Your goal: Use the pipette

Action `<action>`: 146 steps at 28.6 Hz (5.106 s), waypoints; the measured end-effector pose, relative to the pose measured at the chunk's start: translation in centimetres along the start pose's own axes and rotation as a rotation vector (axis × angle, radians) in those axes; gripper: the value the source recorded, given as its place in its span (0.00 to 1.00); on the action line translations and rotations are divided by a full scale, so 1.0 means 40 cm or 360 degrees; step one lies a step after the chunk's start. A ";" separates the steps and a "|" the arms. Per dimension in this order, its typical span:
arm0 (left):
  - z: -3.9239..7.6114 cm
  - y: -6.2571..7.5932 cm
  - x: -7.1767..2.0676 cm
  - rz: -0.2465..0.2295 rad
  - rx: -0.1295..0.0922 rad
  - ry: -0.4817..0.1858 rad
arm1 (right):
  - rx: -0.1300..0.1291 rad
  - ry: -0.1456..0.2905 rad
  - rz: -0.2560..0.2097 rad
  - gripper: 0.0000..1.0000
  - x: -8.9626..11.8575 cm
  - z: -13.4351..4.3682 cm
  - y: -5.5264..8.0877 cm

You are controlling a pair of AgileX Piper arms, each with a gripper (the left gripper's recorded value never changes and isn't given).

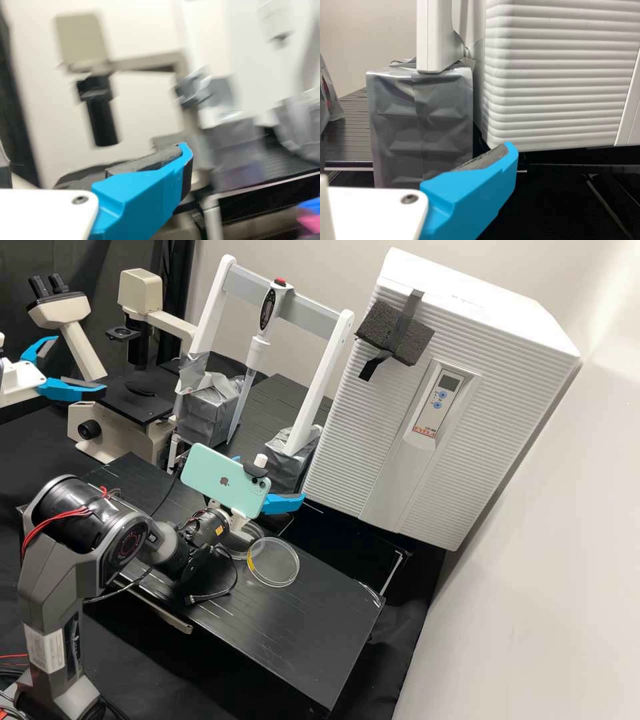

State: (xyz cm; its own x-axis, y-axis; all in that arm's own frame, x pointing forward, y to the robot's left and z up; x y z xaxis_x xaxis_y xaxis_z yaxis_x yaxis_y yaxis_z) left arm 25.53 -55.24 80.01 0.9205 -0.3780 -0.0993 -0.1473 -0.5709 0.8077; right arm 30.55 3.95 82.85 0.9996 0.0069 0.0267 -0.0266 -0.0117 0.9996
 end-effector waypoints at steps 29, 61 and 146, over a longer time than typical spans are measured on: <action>0.077 0.062 -0.058 0.0177 -0.0039 -0.0191 | 0.0030 0.0346 0.0132 1.00 -0.002 -0.184 0.082; 0.052 0.046 -0.037 0.0130 -0.0148 -0.0178 | 0.0006 0.0393 0.0079 0.00 0.194 -0.458 0.186; 0.041 0.045 -0.023 0.0130 -0.0139 -0.0159 | 0.0029 0.0374 -0.0007 0.00 0.196 -0.483 0.167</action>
State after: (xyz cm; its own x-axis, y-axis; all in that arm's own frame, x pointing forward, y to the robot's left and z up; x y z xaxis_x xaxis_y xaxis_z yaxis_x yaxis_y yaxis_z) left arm 23.81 -57.13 80.61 0.8654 -0.4937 -0.0854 -0.1840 -0.4717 0.8623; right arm 38.08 23.25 89.95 0.9705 0.2396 0.0262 -0.0197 -0.0294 0.9994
